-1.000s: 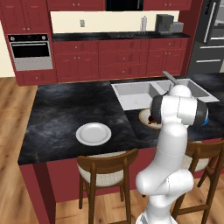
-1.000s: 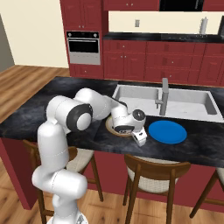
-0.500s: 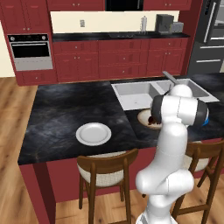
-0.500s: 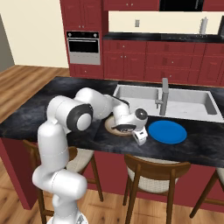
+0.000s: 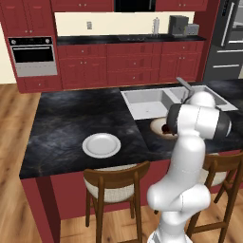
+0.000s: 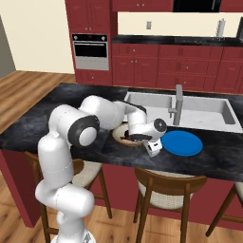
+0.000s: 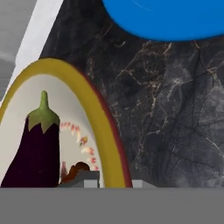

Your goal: Pick the chicken drumstick and eggplant from their plates and place them in the bowl. Then put the bowl in the fridge.

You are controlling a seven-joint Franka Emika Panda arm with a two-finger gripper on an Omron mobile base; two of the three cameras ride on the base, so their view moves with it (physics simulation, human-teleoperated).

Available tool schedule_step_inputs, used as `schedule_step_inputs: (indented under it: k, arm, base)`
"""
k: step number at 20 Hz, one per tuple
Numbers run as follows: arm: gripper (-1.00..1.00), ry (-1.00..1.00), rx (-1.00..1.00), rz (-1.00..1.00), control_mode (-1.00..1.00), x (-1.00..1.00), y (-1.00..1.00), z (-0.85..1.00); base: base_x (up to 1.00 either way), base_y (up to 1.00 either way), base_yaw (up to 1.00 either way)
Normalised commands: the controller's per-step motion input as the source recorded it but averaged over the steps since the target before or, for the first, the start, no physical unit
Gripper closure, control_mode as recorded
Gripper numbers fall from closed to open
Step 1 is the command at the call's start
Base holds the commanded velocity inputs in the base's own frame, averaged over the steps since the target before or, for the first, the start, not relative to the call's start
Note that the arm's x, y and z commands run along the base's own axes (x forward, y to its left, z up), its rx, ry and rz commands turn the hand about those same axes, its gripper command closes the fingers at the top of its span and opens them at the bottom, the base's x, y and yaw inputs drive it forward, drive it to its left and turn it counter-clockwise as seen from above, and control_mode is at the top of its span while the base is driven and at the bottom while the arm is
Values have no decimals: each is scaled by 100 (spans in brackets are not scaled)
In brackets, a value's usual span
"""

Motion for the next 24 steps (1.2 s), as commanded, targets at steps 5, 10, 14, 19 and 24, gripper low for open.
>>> schedule_step_inputs:
  k: [5,10,14,19,24]
  arm:
    - [100,-8,3,1,-100,-23,3,35]
    - [100,-14,0,-1,-100,-38,16,39]
    - [100,-15,0,-4,-100,-45,30,30]
    - [100,-4,-5,-4,-100,-38,38,33]
    - [100,6,-4,-6,-100,-25,41,32]
  base:
    - [0,0,0]
    - [0,0,0]
    - [0,0,0]
    - [0,0,0]
    - [0,0,0]
